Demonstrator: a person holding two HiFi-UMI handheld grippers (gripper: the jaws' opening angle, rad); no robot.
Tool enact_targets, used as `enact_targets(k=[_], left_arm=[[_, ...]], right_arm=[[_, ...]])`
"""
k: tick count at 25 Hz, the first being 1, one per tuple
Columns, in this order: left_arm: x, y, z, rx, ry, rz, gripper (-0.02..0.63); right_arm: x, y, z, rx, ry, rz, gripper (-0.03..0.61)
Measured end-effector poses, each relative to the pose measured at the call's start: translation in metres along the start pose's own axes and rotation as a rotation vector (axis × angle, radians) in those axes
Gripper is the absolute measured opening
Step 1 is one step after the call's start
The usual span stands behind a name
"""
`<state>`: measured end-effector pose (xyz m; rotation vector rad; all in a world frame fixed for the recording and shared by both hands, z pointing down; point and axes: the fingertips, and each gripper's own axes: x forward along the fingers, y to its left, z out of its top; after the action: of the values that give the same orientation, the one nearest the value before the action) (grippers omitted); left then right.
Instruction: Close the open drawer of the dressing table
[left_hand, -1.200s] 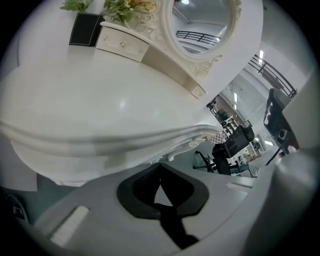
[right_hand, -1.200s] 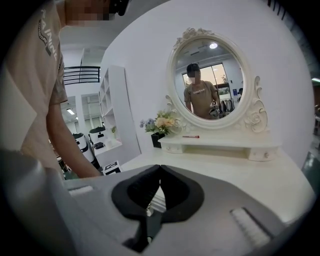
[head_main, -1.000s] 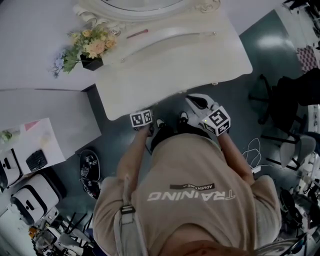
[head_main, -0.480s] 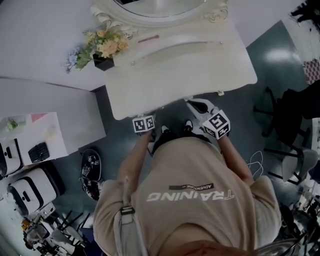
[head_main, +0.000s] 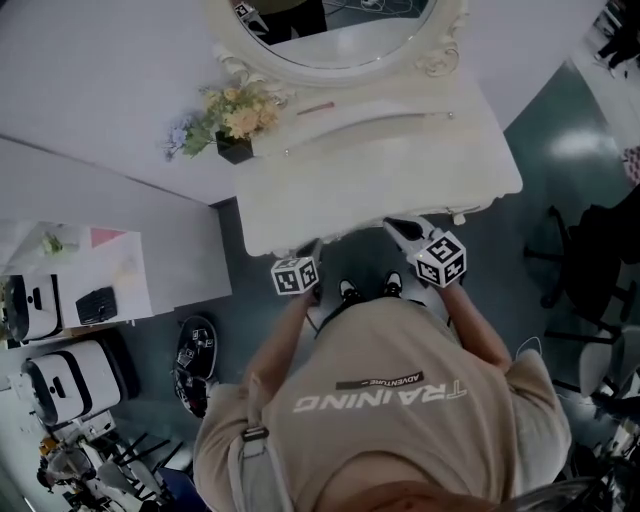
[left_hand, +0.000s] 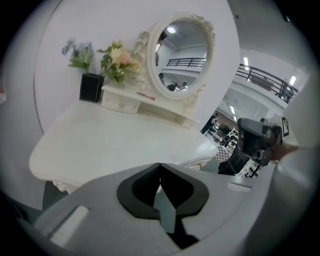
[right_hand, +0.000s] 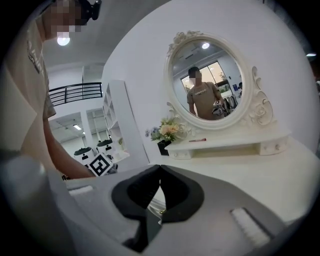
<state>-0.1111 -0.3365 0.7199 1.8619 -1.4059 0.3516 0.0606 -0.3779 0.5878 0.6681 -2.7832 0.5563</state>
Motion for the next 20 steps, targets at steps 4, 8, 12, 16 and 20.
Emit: enact_targets(k=[4, 8, 12, 16, 20], left_arm=[[-0.029, -0.030, 0.057, 0.147, -0.166, 0.016, 0.008], [-0.053, -0.065, 0.099, 0.312, -0.289, 0.021, 0.008], [-0.078, -0.094, 0.129, 0.442, -0.402, 0.026, 0.008], [-0.109, -0.113, 0.156, 0.553, -0.575, 0.053, 0.008], [-0.121, -0.117, 0.164, 0.571, -0.611, 0.064, 0.008]], right_arm=[[-0.010, -0.002, 0.009, -0.089, -0.014, -0.038, 0.003], [-0.014, 0.002, 0.012, -0.214, -0.004, -0.061, 0.003], [-0.016, 0.010, 0.027, -0.257, -0.053, -0.074, 0.003], [-0.020, 0.003, 0.049, -0.280, -0.138, -0.138, 0.003], [-0.025, 0.005, 0.062, -0.289, -0.168, -0.140, 0.003]])
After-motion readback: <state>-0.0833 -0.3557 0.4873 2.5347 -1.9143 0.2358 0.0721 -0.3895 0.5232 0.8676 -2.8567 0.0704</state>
